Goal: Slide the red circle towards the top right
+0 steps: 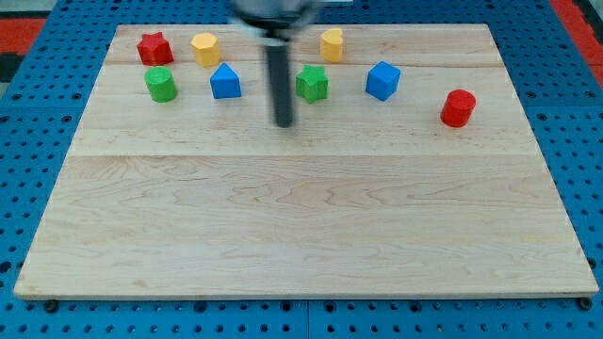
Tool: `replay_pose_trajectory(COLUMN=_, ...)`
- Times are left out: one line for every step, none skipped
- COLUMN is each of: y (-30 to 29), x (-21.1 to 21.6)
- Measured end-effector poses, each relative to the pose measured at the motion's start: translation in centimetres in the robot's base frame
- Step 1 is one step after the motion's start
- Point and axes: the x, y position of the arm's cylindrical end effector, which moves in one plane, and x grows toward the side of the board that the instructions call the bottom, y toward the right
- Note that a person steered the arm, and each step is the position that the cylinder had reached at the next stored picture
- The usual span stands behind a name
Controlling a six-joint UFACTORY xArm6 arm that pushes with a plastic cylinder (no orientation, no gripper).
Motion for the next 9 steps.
replay_pose_trajectory(y=11.2, x=1.6)
replay_pose_trajectory(y=14.4, x=2.5)
replay_pose_trajectory(y=13.6, x=1.3)
replay_pose_trajectory(y=17.5, x=0.4)
replay_pose_trajectory(y=19.9, x=-1.2)
replay_pose_trajectory(y=20.5, x=-2.9)
replay_pose_trajectory(y=20.6, x=-5.5)
replay_pose_trajectory(y=20.6, x=-9.0)
replay_pose_trajectory(y=21.1, x=-12.1)
